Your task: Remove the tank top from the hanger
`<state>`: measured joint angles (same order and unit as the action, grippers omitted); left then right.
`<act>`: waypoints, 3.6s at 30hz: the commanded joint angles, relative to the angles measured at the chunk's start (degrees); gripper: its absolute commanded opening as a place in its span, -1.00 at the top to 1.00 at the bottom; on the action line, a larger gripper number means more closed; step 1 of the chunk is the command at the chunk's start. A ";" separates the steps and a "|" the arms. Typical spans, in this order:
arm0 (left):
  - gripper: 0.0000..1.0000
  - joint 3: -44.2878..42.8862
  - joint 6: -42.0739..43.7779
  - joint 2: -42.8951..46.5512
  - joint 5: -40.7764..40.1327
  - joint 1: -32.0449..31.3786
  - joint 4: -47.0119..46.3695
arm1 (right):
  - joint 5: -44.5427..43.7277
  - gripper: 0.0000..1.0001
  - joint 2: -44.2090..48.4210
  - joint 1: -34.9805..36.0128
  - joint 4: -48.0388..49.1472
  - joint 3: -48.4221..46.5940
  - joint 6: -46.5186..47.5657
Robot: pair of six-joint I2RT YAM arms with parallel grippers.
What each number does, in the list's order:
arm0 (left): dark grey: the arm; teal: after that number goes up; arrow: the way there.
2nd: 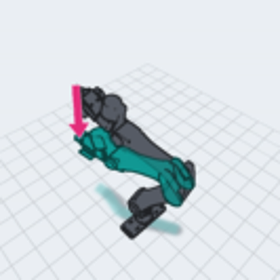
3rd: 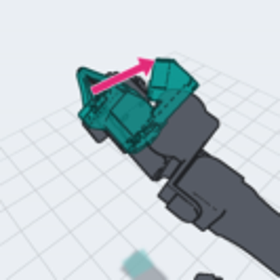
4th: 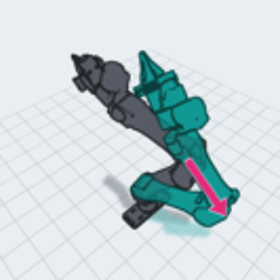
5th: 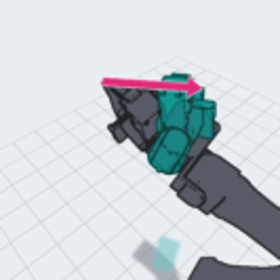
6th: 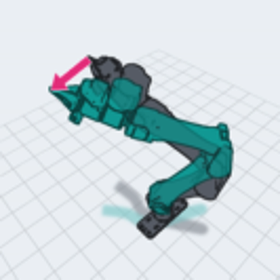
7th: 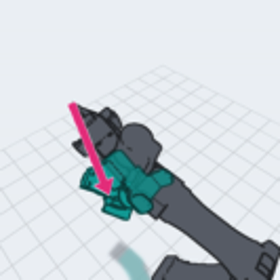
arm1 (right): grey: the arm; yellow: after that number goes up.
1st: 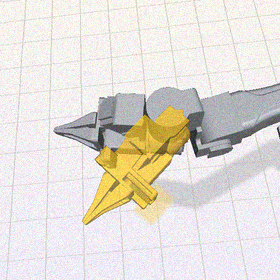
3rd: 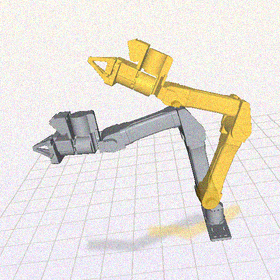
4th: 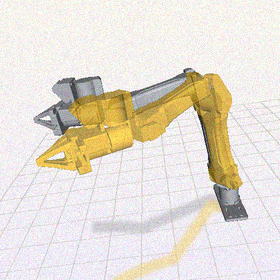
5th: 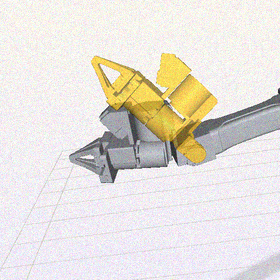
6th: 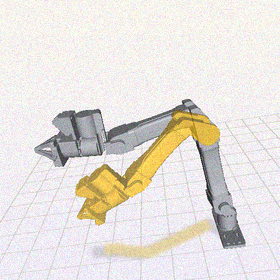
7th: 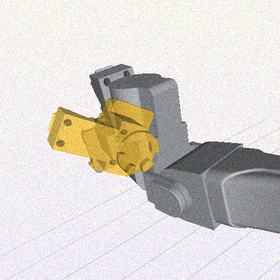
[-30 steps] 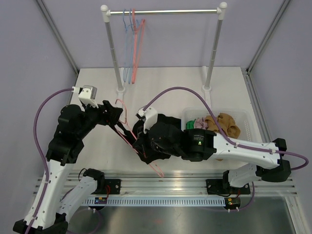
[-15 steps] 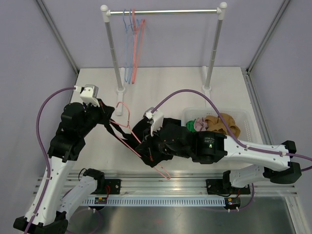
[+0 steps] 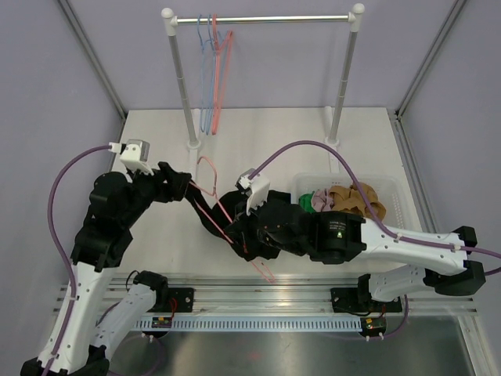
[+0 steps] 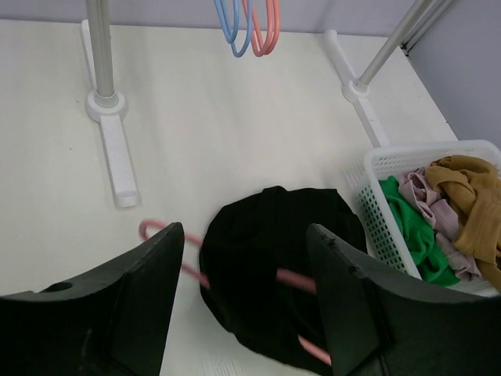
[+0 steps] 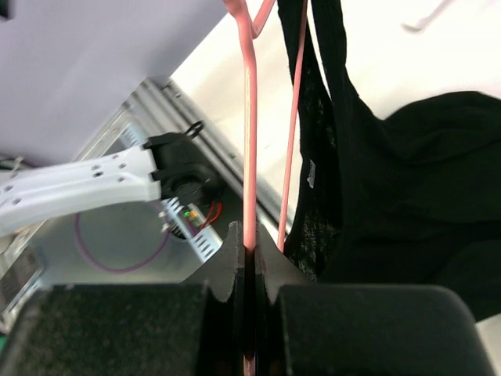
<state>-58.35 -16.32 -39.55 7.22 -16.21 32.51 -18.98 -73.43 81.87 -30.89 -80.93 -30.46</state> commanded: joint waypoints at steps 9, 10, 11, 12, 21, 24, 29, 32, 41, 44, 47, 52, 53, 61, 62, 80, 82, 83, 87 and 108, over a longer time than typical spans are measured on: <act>-0.51 2.71 -2.23 3.78 3.05 0.04 -4.47 | -13.73 1.00 1.70 -0.39 4.94 -1.26 -0.92; -0.51 2.80 -2.49 2.82 3.67 0.04 -4.56 | -12.32 1.00 2.58 -0.39 5.75 -0.90 -0.75; -0.51 2.97 -2.67 2.46 5.68 0.04 -5.09 | -10.04 1.00 2.94 -0.30 6.37 -0.64 -0.66; -0.51 2.98 -3.10 2.03 6.74 0.04 -5.26 | -9.33 1.00 3.20 -0.39 7.07 -0.46 -0.83; 0.04 2.37 -4.08 -0.44 8.25 0.04 -6.59 | -3.51 1.00 4.52 -0.39 9.28 -0.02 -0.30; 0.66 1.57 -3.81 -0.44 4.74 0.04 -4.57 | -6.84 1.00 4.26 -0.30 7.26 0.42 -0.04; 1.00 0.08 -4.16 -0.09 -8.95 0.04 0.25 | -8.80 1.00 3.47 -0.48 3.30 2.44 1.44; 1.00 -2.90 -5.13 -2.10 -22.92 0.12 6.22 | -1.43 1.00 4.87 -0.48 1.45 4.98 4.08; 1.00 -3.62 -7.33 -6.41 -22.44 1.70 7.92 | 10.12 1.00 21.12 -0.39 10.06 18.69 11.38; 1.00 -1.69 -6.71 -6.77 -14.28 1.79 5.56 | 5.63 1.00 24.29 -0.39 12.78 20.89 12.26; 1.00 -0.10 -6.97 -6.86 -8.55 1.79 3.88 | 4.39 1.00 25.70 -0.48 17.79 23.26 15.76; 1.00 3.31 -7.33 -7.47 6.77 1.71 -1.37 | -1.89 1.00 25.70 -0.39 30.69 27.65 18.59; 1.00 4.11 -7.50 -7.04 10.06 1.70 -2.88 | -3.50 1.00 25.53 -0.39 36.11 29.23 20.77; 1.00 10.09 -11.98 -1.85 19.42 0.39 -7.91 | -7.04 1.00 11.15 -0.57 98.26 37.07 50.73; 1.00 10.62 -12.07 -1.06 18.62 0.39 -7.55 | -7.90 1.00 9.11 -0.57 102.31 35.94 57.11; 0.17 -2.90 3.39 -5.97 8.51 -0.14 11.17 | -30.87 1.00 15.34 -12.74 6.37 6.77 5.02; -0.27 -3.09 4.10 -5.80 8.77 -0.14 9.86 | -23.86 1.00 12.37 -16.55 1.04 0.63 3.22; -0.42 -2.83 3.84 -5.02 8.42 -0.14 9.24 | -22.60 1.00 10.87 -17.69 -2.90 -1.67 3.04; -0.98 1.90 3.31 -0.90 3.17 -0.14 3.19 | -13.40 1.00 0.43 -25.76 -9.53 -15.18 4.52; -0.98 8.86 3.22 6.77 -8.46 -0.05 2.12 | 0.25 1.00 -46.27 -45.46 -22.11 -73.05 11.65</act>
<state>-50.02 -13.89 -33.10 -0.91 -16.12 37.58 -22.90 -117.08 39.66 -52.29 -148.90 -20.03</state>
